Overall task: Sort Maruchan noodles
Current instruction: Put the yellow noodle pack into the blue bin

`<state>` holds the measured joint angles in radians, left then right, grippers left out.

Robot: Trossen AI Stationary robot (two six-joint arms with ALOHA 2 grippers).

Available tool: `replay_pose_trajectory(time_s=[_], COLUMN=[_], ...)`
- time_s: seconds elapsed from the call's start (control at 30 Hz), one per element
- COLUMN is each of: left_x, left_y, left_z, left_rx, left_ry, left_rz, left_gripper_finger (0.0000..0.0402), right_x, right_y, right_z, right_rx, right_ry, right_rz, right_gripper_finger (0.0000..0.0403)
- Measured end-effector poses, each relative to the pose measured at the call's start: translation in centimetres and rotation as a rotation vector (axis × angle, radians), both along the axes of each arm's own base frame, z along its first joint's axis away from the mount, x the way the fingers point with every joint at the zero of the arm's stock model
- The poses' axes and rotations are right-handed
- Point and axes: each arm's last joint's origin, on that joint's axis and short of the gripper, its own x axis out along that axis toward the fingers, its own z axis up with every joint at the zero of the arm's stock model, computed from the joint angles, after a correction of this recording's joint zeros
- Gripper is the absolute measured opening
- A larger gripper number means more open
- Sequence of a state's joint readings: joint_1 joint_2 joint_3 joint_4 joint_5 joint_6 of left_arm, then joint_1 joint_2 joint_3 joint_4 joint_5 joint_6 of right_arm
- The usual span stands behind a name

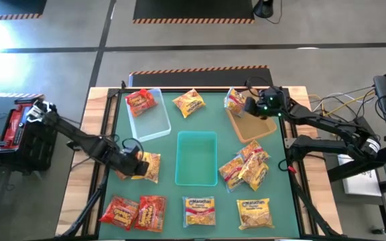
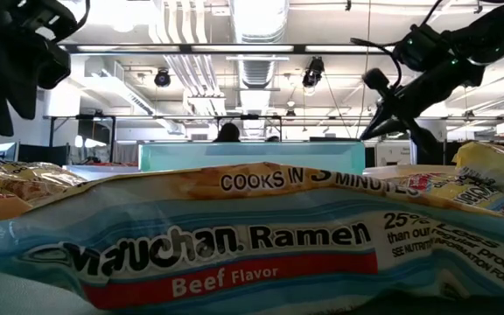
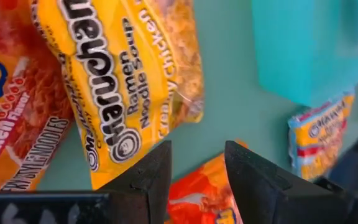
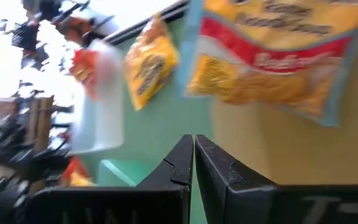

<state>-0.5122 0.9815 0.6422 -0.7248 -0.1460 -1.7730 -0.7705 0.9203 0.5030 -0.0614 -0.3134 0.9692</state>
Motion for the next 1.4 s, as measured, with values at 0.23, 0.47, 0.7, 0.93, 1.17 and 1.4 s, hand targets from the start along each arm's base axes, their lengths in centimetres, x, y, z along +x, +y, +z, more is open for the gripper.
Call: replay_pose_trajectory(time_s=[0.23,0.47,0.7,0.93,1.17,1.4], left_x=[0.0,-0.1,-0.2,0.5,0.5,1.6], left_y=[-1.5,-2.5,-3.1,-3.9,-5.9,-7.2], left_z=[-1.1,-1.6,-1.7,-0.2,0.4,-1.1], left_rx=[0.014,0.059,0.069,0.102,0.098,0.126], left_ry=[0.044,-0.030,-0.031,0.041,0.222,0.300], left_rz=[0.093,0.257,0.281,0.262,0.280,0.281], left_gripper_finger=[0.0132,0.0132,0.0132,0.0132,0.0132,0.0124], right_x=[0.8,2.5,4.4,5.9,7.7,9.8], right_y=[0.2,1.7,3.8,4.7,5.0,4.8], right_z=[1.2,2.8,5.3,8.0,9.3,9.4], right_rx=[-0.053,-0.140,-0.263,-0.391,-0.410,-0.445], right_ry=[-0.122,-0.281,-0.322,-0.356,-0.377,-0.349], right_rz=[0.055,0.219,0.375,0.470,0.543,0.592], right_gripper_finger=[0.0009,0.0009,0.0009,0.0009,0.0009,0.0009])
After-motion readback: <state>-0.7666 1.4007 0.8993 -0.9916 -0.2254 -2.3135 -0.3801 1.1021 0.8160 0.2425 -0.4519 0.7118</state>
